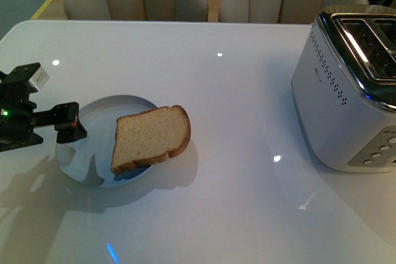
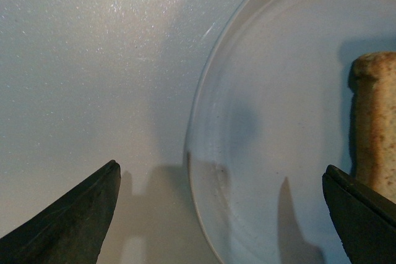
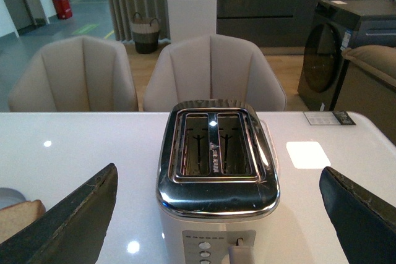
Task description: Left arm holds plate, right arm toasts bread
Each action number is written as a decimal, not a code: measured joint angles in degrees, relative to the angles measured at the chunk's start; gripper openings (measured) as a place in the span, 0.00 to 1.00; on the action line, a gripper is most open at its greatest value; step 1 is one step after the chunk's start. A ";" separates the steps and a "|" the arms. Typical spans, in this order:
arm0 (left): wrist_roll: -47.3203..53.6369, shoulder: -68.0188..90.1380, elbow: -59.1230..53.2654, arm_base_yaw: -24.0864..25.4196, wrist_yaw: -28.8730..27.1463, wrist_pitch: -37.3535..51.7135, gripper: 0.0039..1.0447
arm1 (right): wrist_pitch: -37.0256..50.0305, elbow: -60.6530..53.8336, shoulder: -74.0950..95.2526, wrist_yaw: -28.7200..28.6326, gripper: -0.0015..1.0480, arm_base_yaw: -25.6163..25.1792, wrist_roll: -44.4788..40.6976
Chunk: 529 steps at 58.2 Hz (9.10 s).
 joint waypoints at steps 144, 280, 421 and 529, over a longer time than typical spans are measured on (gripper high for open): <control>-45.59 -41.62 -10.93 -29.99 -1.01 -9.64 0.03 | 0.00 0.00 0.00 -0.02 0.91 0.00 0.00; -46.75 -41.99 -10.93 -30.51 -1.18 -9.64 0.03 | 20.50 23.04 64.08 -12.94 0.85 11.87 54.47; -46.93 -41.99 -10.93 -30.51 -1.14 -9.64 0.03 | 27.23 39.19 88.50 6.45 0.03 3.34 7.48; -46.95 -42.18 -10.93 -30.53 -1.16 -9.64 0.03 | 50.56 3.06 54.03 0.11 0.02 0.28 0.17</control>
